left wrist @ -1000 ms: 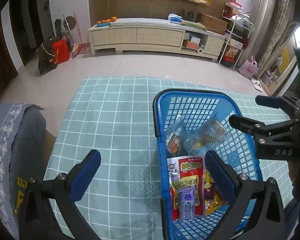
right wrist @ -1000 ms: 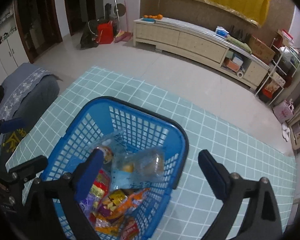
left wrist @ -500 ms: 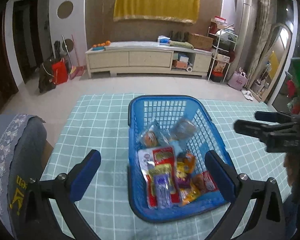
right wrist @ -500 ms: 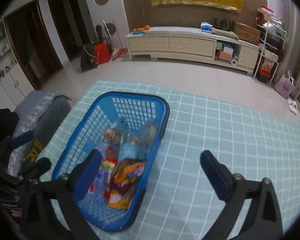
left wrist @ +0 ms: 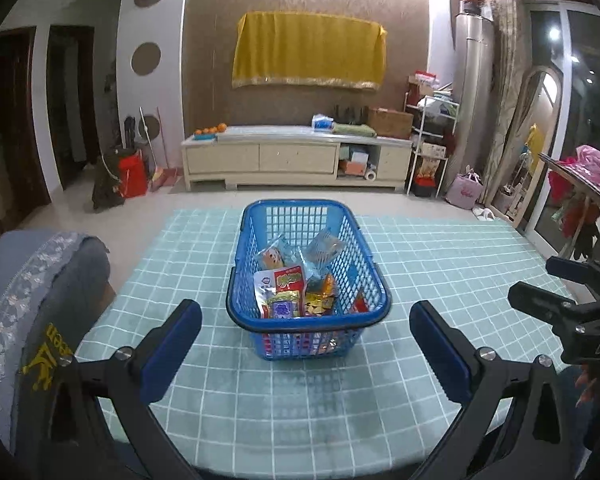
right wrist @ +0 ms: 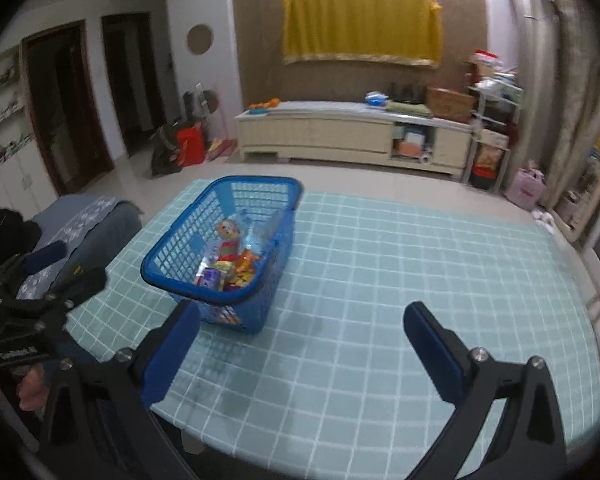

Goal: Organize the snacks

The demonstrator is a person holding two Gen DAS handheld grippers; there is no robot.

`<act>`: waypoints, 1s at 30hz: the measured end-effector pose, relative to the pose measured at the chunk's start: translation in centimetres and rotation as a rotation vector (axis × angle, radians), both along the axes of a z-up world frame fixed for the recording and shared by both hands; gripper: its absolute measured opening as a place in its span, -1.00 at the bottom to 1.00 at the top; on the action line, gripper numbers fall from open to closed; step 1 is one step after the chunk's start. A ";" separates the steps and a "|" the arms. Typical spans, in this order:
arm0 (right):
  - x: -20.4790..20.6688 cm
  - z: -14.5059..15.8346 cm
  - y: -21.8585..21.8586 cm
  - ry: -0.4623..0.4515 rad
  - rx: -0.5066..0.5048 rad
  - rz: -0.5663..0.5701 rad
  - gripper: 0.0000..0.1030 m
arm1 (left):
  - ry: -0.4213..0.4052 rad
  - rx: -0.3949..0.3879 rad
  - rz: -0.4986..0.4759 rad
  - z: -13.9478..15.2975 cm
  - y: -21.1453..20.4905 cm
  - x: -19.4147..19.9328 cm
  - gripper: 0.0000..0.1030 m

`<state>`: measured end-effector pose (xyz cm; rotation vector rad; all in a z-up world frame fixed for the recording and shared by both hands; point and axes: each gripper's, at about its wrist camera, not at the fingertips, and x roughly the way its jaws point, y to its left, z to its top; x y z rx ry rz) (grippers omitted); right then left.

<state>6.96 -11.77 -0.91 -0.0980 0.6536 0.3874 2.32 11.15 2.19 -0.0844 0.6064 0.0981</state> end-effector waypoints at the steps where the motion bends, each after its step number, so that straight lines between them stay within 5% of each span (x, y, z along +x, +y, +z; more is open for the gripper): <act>1: -0.7 0.1 -0.3 -0.018 -0.009 -0.019 0.99 | -0.006 -0.003 -0.011 0.3 -0.3 -0.4 1.00; 13: -6.4 3.2 -0.6 -0.199 -0.019 -0.051 1.00 | -0.117 0.047 -0.030 3.5 -2.6 -4.6 1.00; 30: -8.2 2.7 0.6 -0.182 -0.013 -0.020 1.00 | -0.122 0.058 -0.030 3.2 -2.6 -5.3 1.00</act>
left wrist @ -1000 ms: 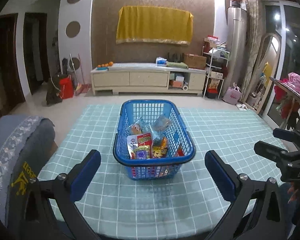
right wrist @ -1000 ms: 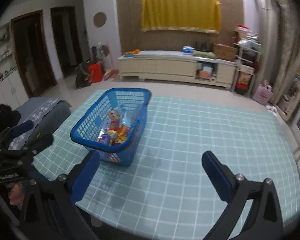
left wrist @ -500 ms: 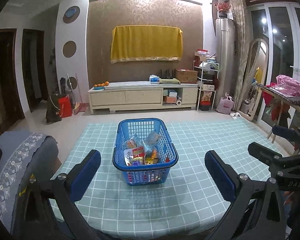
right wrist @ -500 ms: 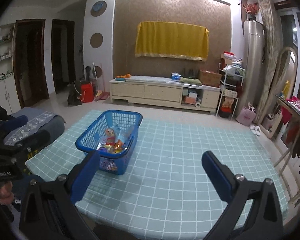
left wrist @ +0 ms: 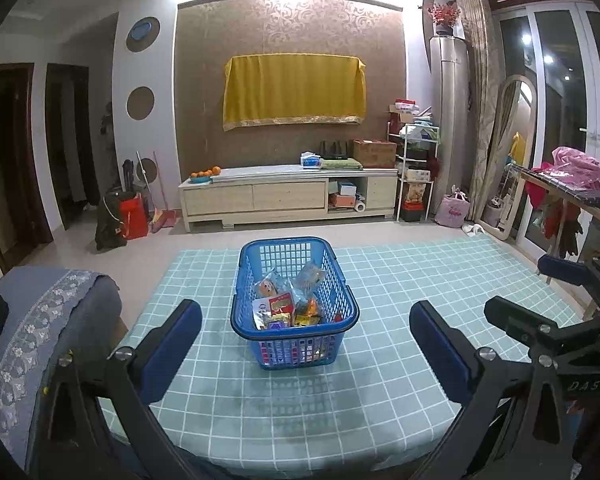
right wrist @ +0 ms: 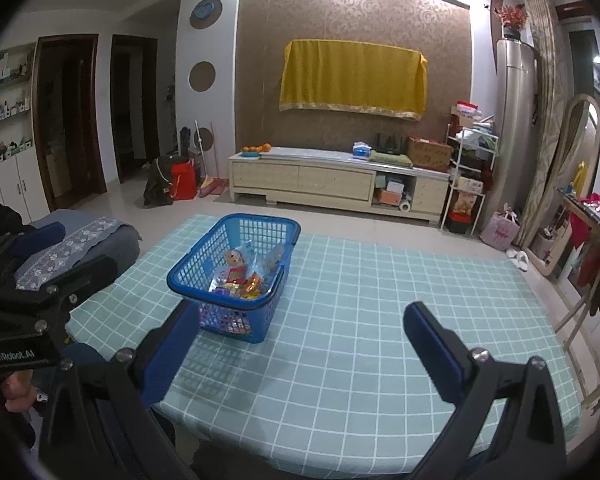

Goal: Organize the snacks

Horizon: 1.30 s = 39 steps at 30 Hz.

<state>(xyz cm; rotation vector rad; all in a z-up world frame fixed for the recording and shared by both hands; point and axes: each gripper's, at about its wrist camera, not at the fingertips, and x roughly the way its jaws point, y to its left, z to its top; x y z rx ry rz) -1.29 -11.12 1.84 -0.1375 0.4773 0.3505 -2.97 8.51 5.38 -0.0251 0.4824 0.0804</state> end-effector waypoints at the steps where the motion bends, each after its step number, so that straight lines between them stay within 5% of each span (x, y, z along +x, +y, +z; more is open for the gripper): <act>1: 0.0 0.0 0.0 0.004 0.002 0.001 1.00 | 0.002 -0.004 0.002 -0.1 0.1 0.0 1.00; 39: -0.8 0.3 -0.4 0.030 0.027 -0.002 1.00 | 0.021 0.006 -0.030 -0.4 -1.0 -0.6 1.00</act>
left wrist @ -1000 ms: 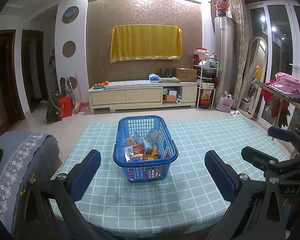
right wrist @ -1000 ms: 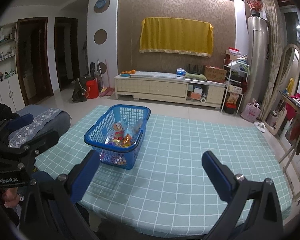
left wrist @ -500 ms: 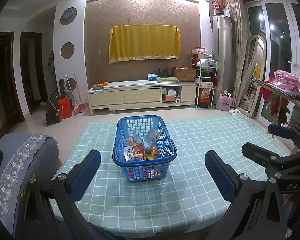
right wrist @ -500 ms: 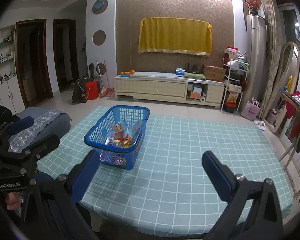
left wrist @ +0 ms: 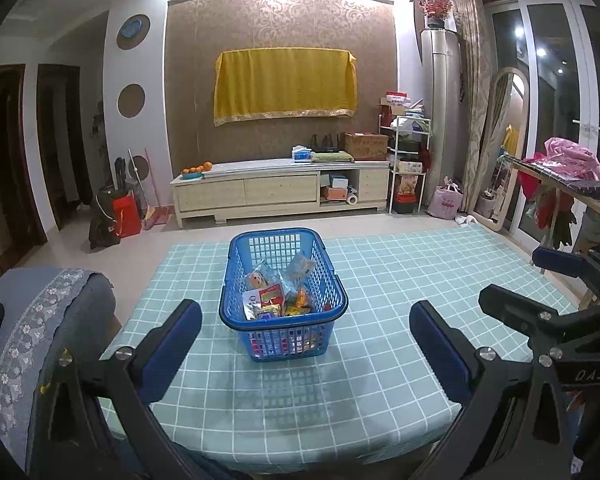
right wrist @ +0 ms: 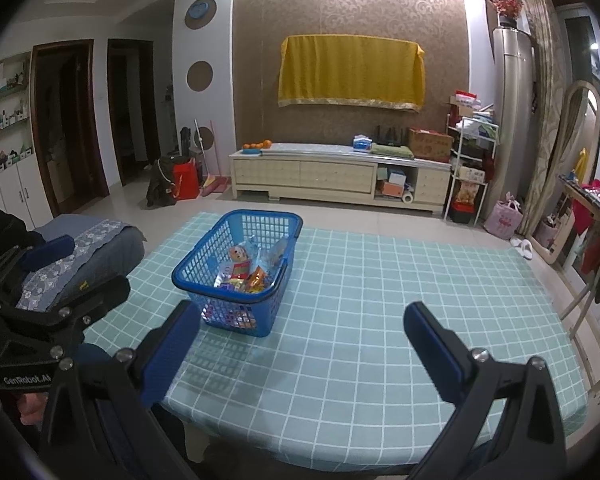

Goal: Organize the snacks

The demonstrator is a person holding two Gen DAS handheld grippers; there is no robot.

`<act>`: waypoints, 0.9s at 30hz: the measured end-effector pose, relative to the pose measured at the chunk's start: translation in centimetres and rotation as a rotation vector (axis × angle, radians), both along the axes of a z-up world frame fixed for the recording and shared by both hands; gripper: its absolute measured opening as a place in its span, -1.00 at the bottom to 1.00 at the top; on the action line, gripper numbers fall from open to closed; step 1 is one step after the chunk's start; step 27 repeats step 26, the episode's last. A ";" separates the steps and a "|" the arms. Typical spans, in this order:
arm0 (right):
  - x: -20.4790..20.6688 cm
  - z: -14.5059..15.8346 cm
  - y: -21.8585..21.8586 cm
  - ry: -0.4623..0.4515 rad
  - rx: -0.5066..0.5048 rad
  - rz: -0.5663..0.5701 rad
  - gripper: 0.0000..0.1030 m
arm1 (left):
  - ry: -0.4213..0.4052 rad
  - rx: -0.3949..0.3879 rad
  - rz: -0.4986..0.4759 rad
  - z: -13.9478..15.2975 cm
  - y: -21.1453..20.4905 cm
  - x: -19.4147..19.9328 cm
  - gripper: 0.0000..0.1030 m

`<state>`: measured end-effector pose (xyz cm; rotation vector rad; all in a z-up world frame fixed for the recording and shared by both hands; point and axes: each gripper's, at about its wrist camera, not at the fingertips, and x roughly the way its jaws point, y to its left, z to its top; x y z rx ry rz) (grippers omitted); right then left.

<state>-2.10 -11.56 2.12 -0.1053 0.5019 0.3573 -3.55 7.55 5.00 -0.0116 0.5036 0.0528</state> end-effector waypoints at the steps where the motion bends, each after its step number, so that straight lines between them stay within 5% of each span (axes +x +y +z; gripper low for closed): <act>1: 0.0 0.0 0.0 0.000 -0.002 0.001 1.00 | 0.003 -0.001 -0.002 -0.1 0.0 0.1 1.00; 27: -0.1 0.1 -0.3 0.000 0.019 0.001 1.00 | 0.010 -0.011 -0.007 -0.2 -0.4 0.0 1.00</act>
